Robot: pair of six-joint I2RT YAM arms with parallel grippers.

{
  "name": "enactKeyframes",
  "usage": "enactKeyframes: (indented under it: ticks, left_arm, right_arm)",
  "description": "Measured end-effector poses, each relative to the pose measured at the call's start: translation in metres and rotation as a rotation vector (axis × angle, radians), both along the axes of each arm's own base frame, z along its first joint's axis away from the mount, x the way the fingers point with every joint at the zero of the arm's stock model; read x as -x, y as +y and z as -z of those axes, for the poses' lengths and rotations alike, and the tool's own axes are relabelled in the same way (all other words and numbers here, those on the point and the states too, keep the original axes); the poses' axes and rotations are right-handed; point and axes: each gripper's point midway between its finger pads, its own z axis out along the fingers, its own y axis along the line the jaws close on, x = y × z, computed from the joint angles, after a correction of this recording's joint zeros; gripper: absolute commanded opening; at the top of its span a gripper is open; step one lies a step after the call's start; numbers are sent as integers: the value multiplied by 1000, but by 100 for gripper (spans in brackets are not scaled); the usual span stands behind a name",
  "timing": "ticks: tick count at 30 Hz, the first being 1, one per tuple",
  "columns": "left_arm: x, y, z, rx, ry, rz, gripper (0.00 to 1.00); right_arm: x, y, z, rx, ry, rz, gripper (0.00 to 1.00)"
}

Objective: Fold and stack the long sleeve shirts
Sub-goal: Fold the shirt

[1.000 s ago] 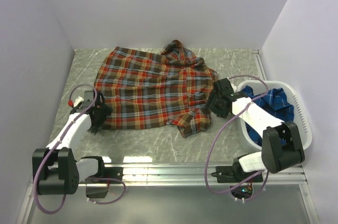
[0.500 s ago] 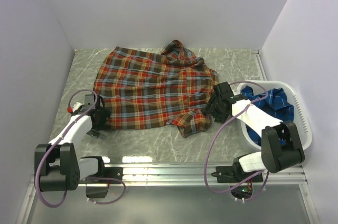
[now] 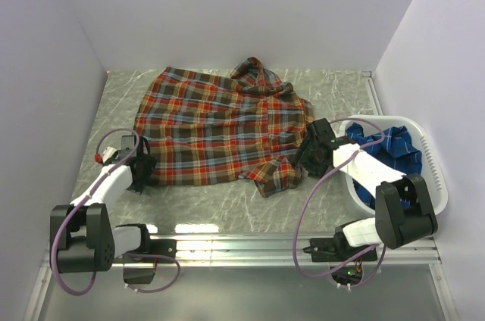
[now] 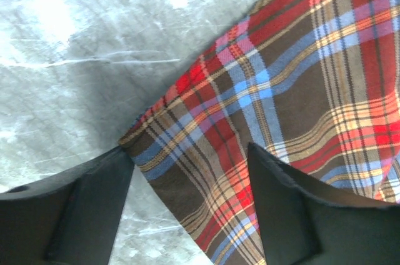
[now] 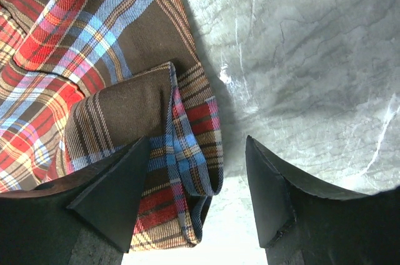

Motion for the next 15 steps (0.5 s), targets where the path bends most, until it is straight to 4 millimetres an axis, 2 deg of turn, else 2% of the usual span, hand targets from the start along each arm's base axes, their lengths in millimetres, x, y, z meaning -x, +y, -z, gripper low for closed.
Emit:
enactKeyframes:
  ticks: [1,3,4,6,7,10,15]
  left_arm:
    - [1,0,1,-2,5,-2,69]
    - [3,1,3,-4,19,-10,59]
    - [3,2,4,-5,24,-13,50]
    - [4,3,5,-8,34,-18,38]
    - [5,3,6,-11,44,-17,26]
    - [9,4,7,-15,70,-19,12]
    - [23,1,5,-13,130,-7,8]
  right_arm:
    - [0,0,0,0,0,0,69]
    - [1,0,-1,0,0,-1,69]
    - [1,0,-1,0,-1,-1,69]
    - [2,0,-2,-1,-2,-1,69]
    - [2,0,-2,-2,-1,-2,69]
    - [3,0,-3,-4,1,-3,68]
    - [7,0,0,-7,12,-3,68]
